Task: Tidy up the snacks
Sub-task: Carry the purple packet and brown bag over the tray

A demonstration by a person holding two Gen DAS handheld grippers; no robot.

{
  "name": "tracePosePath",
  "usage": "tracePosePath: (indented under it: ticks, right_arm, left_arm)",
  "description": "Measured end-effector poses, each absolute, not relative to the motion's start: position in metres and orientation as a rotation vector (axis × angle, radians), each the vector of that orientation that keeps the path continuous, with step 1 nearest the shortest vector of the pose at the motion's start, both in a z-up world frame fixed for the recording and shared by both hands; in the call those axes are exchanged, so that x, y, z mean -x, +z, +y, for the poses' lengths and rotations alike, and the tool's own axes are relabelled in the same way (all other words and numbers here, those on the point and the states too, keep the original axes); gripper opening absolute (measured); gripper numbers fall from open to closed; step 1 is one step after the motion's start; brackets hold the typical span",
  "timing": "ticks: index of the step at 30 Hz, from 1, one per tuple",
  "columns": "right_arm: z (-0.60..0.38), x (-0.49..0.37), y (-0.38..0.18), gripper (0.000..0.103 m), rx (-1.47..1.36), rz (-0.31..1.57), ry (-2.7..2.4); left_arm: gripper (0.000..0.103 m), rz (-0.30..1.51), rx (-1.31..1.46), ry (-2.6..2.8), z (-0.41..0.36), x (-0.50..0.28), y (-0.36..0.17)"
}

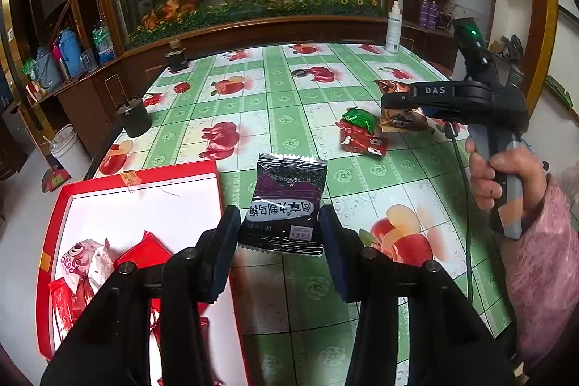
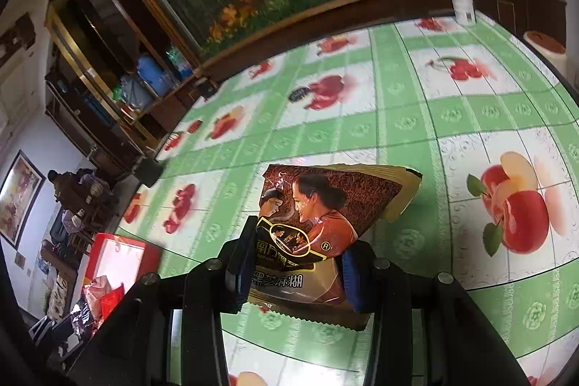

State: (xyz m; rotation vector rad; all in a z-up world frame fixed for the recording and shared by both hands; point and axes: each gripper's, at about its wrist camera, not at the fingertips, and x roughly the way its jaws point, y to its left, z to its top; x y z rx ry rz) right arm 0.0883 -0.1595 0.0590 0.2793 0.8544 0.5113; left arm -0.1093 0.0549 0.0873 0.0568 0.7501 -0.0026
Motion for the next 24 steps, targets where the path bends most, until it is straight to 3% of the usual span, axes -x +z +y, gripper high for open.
tracePosePath:
  ticks: [24]
  right_arm:
    - [-0.124,0.026,0.091,0.041,-0.218,0.683,0.674]
  left_arm:
    - [0.043,0.713,-0.008,-0.017,0.077,0.13,0.092]
